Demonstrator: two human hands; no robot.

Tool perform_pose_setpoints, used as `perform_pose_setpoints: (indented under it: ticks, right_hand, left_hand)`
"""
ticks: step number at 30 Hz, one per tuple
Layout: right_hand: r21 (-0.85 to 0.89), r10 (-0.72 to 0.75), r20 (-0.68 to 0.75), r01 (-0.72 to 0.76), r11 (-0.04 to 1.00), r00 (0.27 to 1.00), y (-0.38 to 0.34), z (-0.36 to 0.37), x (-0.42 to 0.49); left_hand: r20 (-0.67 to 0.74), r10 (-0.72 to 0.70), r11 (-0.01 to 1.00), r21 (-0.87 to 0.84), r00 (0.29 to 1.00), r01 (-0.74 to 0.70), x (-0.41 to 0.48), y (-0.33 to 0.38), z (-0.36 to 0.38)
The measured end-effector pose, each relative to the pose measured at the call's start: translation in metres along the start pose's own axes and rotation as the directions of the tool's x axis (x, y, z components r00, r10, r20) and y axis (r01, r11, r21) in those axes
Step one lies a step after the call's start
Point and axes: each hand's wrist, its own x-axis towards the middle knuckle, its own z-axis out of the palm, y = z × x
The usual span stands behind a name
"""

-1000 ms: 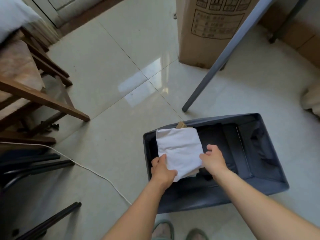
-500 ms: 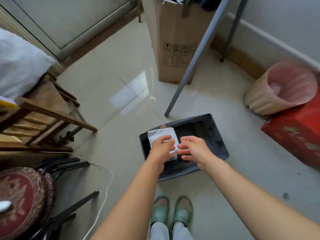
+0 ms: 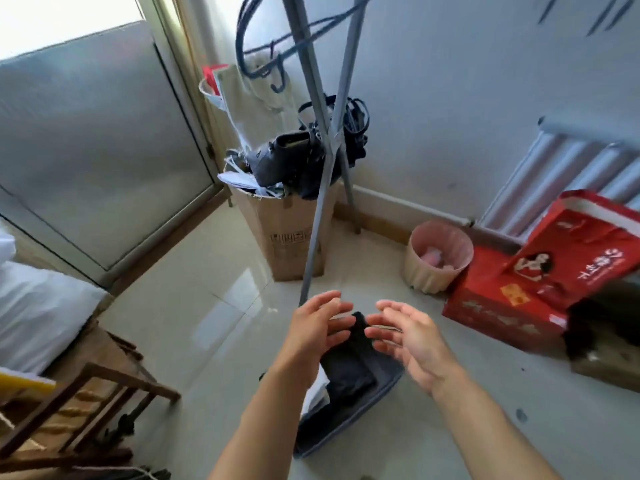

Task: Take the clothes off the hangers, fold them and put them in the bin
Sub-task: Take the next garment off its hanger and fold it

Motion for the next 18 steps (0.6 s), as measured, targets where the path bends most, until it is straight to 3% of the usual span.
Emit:
perform_pose_setpoints:
  ticks: [8, 18]
  right_hand:
    - [0.097, -0.286, -0.221, 0.313, 0.945, 0.932, -0.061, -0.069, -0.106]
    - [0.054, -0.424, -0.572, 0.548, 0.835, 0.702, -0.092, -0.221, -0.217]
  left_hand:
    - [0.286, 0.140, 0.987, 0.033, 0.948, -0.156, -0.068, 0.046, 0.097]
    - [0.588, 0.133, 0.984, 0.016, 0.798, -0.176, -0.132, 0.030, 0.261]
